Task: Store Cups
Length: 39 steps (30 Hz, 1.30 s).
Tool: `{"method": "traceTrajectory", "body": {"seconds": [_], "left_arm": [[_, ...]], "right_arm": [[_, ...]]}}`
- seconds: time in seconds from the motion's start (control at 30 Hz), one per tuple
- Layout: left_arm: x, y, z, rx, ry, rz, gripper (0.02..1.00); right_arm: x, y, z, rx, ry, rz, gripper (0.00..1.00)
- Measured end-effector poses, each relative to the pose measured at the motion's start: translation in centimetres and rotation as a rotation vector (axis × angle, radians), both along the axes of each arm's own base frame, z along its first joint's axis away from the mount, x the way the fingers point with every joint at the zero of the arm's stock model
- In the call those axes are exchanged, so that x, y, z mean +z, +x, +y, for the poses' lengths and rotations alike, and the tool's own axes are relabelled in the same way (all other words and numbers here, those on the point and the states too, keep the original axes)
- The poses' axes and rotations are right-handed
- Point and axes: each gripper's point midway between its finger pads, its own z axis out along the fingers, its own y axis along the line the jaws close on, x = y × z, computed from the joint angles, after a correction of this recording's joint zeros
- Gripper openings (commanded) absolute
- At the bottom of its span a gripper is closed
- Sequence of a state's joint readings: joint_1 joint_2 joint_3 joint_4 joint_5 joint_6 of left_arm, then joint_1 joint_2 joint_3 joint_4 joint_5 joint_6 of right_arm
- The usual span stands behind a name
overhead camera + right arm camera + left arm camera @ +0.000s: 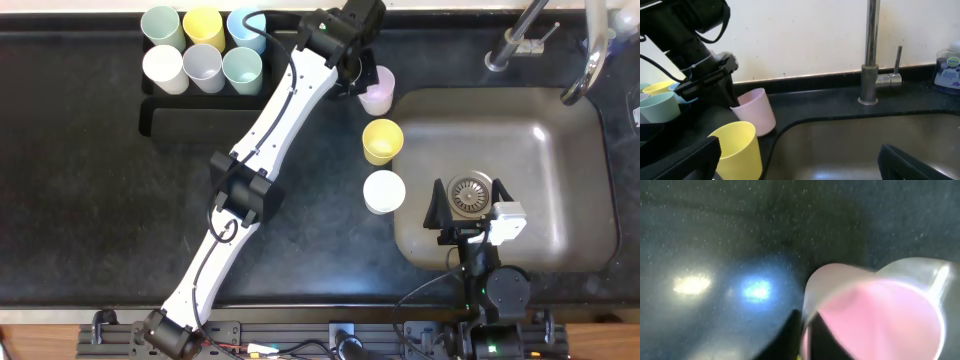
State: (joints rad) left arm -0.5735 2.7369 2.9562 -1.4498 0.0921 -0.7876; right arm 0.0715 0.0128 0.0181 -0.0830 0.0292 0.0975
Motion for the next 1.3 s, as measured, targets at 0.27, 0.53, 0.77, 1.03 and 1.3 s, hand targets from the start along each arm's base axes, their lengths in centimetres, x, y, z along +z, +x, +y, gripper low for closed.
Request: {"method": "traceTrajectory", "body": {"seconds": [0.27,0.53,0.77,1.03,1.3], "left_arm": [[0.0,0.1,0.5,0.007,0.011,0.002,0.036],[7.3,-2.1,7.9,0.097,0.136,-0.009,0.036],[25.1,-5.5,23.3,0.362,0.128,-0.328,0.036],[22.1,-13.3,36.8,0.662,0.235,-0.217,0.036],[10.4,-12.3,41.5,0.721,0.164,-0.046,0.036]], "right_arm": [[0.0,0.0,0.0,0.000,0.000,0.000,0.998],[0.0,0.0,0.0,0.000,0.000,0.000,0.996],[0.0,0.0,0.0,0.000,0.000,0.000,0.998],[0.0,0.0,0.0,0.000,0.000,0.000,0.998],[0.0,0.0,0.0,0.000,0.000,0.000,0.998]]}}
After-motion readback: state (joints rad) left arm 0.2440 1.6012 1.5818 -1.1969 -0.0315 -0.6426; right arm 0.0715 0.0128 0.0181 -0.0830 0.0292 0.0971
